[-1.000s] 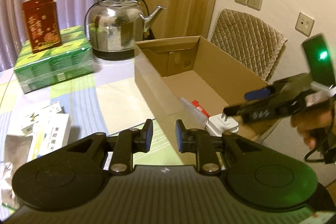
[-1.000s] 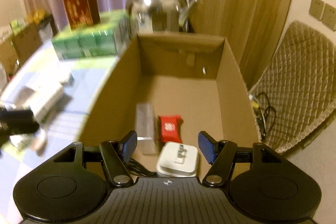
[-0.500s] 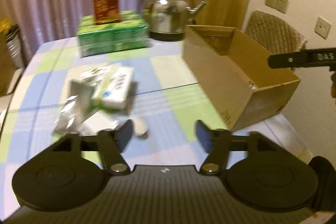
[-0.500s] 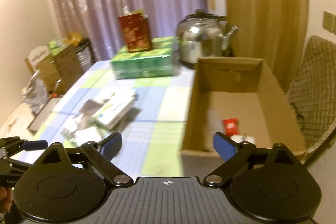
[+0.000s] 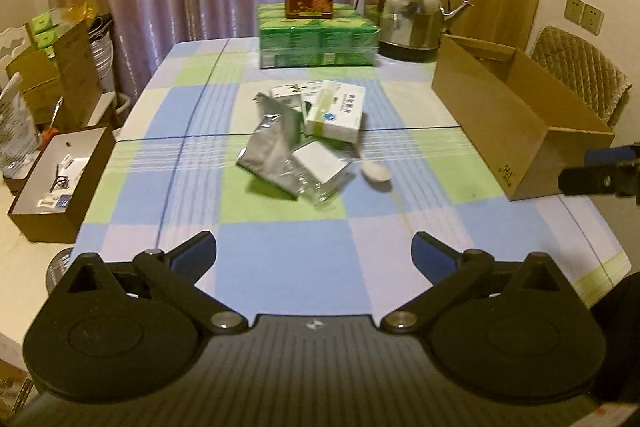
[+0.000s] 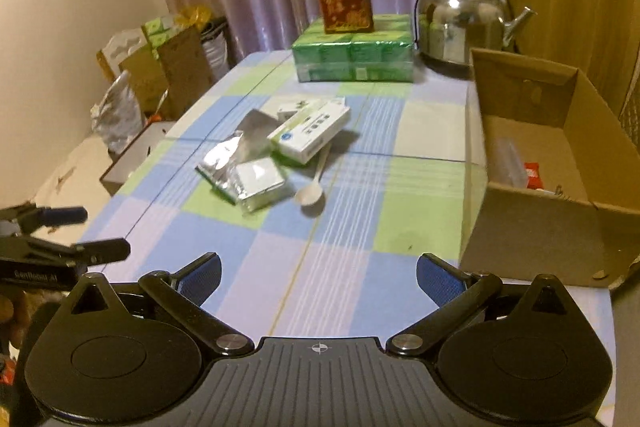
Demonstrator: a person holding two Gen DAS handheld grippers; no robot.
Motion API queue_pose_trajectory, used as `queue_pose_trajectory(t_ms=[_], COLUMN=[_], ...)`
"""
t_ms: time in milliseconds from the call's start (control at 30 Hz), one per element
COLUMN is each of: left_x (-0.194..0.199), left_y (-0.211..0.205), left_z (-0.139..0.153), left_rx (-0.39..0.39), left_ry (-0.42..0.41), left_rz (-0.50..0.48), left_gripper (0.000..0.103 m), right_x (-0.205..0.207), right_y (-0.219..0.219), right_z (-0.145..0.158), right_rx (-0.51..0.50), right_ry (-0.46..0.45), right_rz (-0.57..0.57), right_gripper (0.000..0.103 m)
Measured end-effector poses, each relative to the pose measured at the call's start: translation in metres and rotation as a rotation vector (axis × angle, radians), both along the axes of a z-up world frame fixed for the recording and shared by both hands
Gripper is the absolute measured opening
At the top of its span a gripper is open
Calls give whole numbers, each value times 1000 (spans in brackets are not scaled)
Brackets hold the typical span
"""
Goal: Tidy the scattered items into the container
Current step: 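Open the right gripper and withdraw both tools back over the table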
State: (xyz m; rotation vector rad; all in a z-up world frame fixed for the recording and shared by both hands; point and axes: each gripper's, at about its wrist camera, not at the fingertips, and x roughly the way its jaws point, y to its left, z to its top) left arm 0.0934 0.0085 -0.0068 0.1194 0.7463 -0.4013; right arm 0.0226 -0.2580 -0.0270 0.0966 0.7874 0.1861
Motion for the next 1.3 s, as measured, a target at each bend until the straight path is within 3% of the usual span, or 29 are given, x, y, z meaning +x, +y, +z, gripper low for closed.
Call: queue_pose_trajectory(t_ms=[967, 1300], left_x=[-14, -2], left_y=[5, -2], left_z=[-20, -27], left_rx=[-6, 20], left_ry=[52, 55], left_rz=[-21, -62], left_gripper=[102, 101], right_x=[0, 21], right_y=[14, 18], right_z=[-26, -38], right_rx=[9, -3], right_ry=[81, 76], right_rz=[-19, -13], right_gripper=[101, 101])
